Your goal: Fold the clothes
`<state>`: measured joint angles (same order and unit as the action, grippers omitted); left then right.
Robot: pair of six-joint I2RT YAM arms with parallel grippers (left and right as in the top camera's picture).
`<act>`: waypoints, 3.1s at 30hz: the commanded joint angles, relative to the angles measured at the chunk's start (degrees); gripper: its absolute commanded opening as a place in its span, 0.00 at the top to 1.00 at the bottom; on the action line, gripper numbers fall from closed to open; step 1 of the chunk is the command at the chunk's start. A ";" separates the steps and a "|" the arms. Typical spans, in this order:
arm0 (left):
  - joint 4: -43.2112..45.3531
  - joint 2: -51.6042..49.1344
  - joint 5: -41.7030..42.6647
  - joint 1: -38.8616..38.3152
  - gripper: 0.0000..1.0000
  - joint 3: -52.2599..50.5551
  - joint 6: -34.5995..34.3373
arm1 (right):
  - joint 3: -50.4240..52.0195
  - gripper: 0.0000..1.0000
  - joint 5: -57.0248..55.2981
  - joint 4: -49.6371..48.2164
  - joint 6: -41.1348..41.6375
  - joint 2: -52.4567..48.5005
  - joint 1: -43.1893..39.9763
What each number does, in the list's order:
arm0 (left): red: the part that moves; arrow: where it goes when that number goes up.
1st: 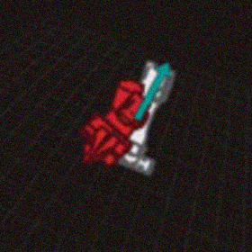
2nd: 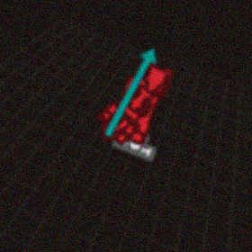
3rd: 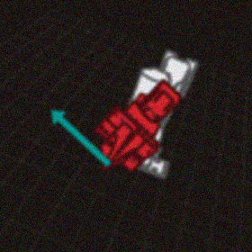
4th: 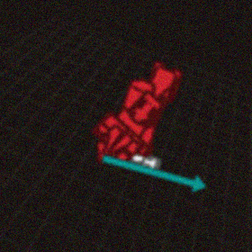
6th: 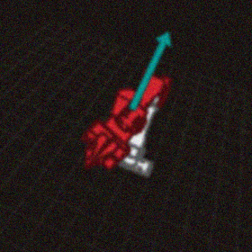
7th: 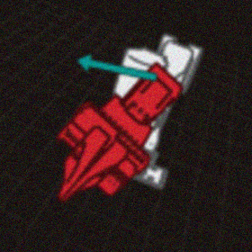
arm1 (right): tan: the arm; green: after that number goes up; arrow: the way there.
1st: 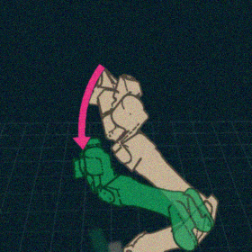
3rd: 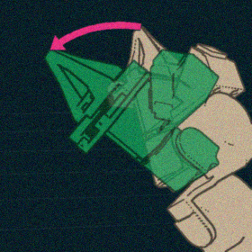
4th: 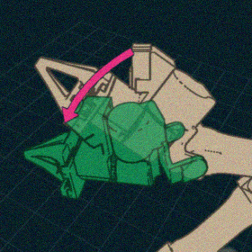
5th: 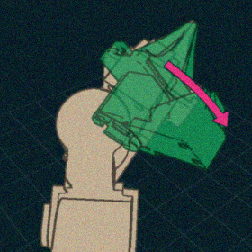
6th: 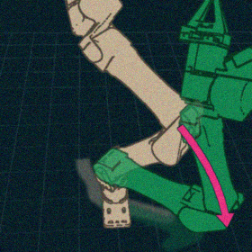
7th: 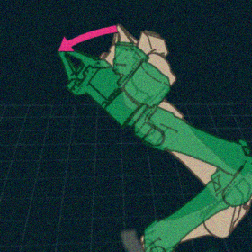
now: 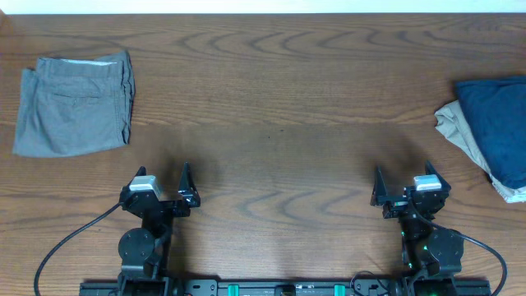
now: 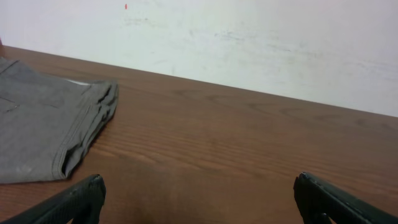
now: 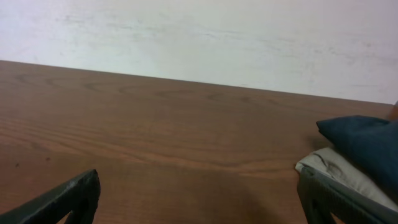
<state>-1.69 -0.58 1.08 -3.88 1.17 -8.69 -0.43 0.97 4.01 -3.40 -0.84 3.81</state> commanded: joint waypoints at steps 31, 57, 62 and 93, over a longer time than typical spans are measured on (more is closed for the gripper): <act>-2.38 0.35 -1.38 -0.11 0.02 -0.94 1.18 | 0.11 0.01 -0.55 0.24 -0.52 0.09 0.59; -1.92 0.35 -0.87 -0.11 0.02 -0.94 -0.13 | 0.11 0.01 -0.48 -0.35 6.82 0.07 0.59; -1.97 -0.04 -0.66 -0.11 0.02 0.70 -0.15 | -0.68 0.01 -0.31 1.40 9.40 -0.09 0.59; -45.31 -70.49 1.44 8.74 0.02 68.00 2.34 | -47.69 0.01 1.81 37.53 6.12 -61.72 -1.14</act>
<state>-46.41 -70.04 1.54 3.20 65.25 -7.40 -44.71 0.80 40.75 3.20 -59.70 3.44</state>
